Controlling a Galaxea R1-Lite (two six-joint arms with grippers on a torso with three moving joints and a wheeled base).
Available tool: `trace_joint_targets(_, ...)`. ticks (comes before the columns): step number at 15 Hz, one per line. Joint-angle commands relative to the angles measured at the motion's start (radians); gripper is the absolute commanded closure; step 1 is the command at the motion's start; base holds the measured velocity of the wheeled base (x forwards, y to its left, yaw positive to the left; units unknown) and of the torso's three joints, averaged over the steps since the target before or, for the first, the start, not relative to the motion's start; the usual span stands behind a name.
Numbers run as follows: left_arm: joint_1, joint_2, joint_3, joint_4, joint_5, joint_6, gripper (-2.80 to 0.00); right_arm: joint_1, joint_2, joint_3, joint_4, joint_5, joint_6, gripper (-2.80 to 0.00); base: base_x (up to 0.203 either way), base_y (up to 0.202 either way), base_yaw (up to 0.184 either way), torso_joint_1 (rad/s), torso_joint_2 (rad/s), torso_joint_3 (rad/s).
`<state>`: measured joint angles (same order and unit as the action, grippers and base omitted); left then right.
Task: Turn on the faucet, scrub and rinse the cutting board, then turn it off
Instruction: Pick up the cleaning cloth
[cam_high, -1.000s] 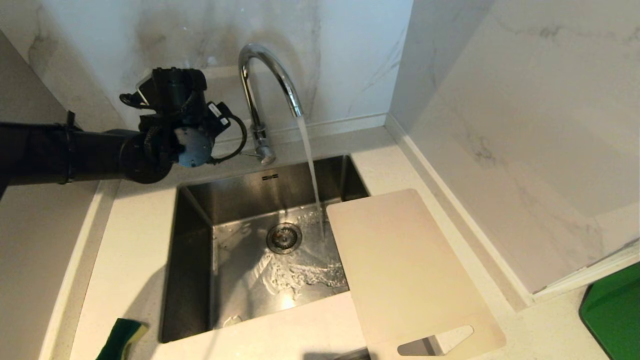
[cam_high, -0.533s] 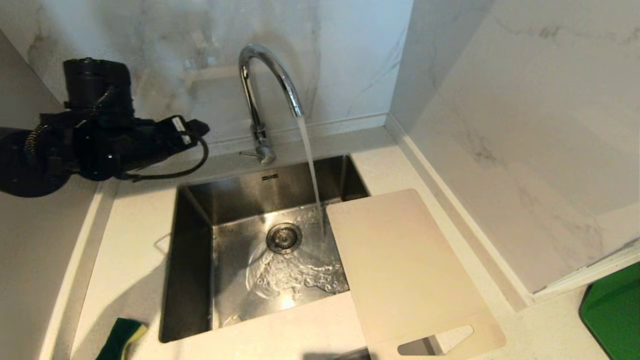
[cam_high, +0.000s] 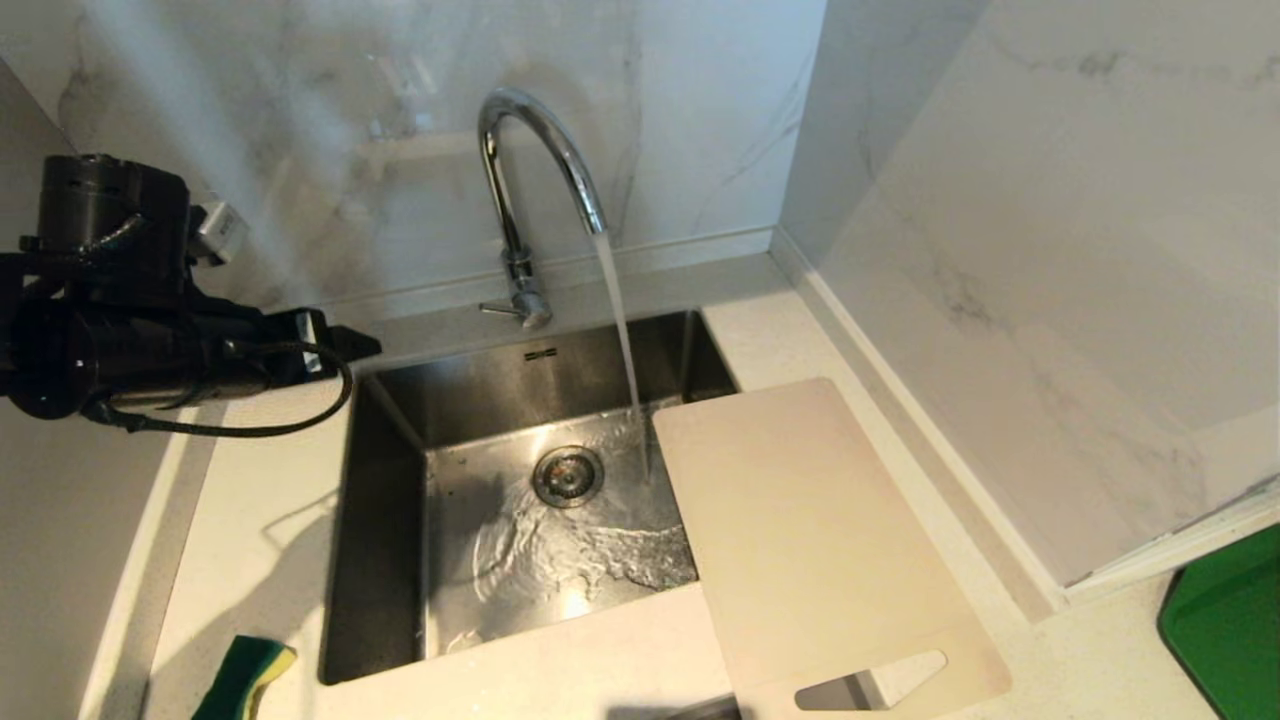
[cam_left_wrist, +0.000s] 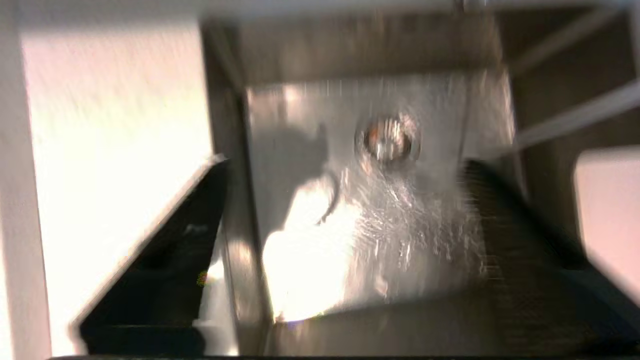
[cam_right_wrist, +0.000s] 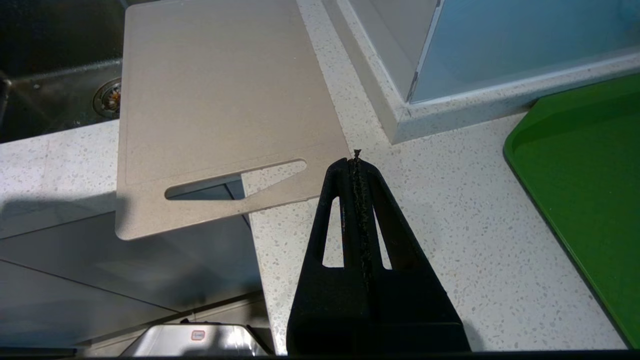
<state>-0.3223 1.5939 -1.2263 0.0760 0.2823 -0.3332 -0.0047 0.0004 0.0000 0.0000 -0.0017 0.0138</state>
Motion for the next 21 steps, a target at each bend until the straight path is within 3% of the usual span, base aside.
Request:
trace_joint_targets(1,-0.016,-0.008,0.014,0.054,0.003,-0.001,0.0,0.0,0.0,0.002,0.0,0.0,0.0,0.0,0.0,0.0,0.0,0.0,0.0,0.0)
trace_joint_targets(3,-0.019,-0.013,0.02,0.14,0.004,0.002,0.0,0.0,0.0,0.002,0.0,0.0,0.0,0.0,0.0,0.0,0.0,0.0,0.0,0.0)
trace_joint_targets(6,-0.026,-0.024,0.007,0.355,-0.008,-0.004,0.0,0.0,0.0,0.002,0.0,0.0,0.0,0.0,0.0,0.0,0.0,0.0,0.0,0.0)
trace_joint_targets(11,-0.012,-0.048,0.08,0.545,-0.203,-0.029,0.0,0.0,0.0,0.002,0.0,0.0,0.0,0.0,0.0,0.0,0.0,0.0,0.0,0.0)
trace_joint_targets(14,0.004,-0.053,0.223,0.564,-0.19,-0.013,0.0,0.0,0.0,0.002,0.0,0.0,0.001,0.0,0.0,0.0,0.0,0.0,0.0,0.0)
trace_joint_targets(21,0.006,-0.092,0.376,0.584,-0.193,-0.009,0.0,0.0,0.0,0.002,0.0,0.0,0.0,0.0,0.0,0.0,0.0,0.0,0.0,0.0)
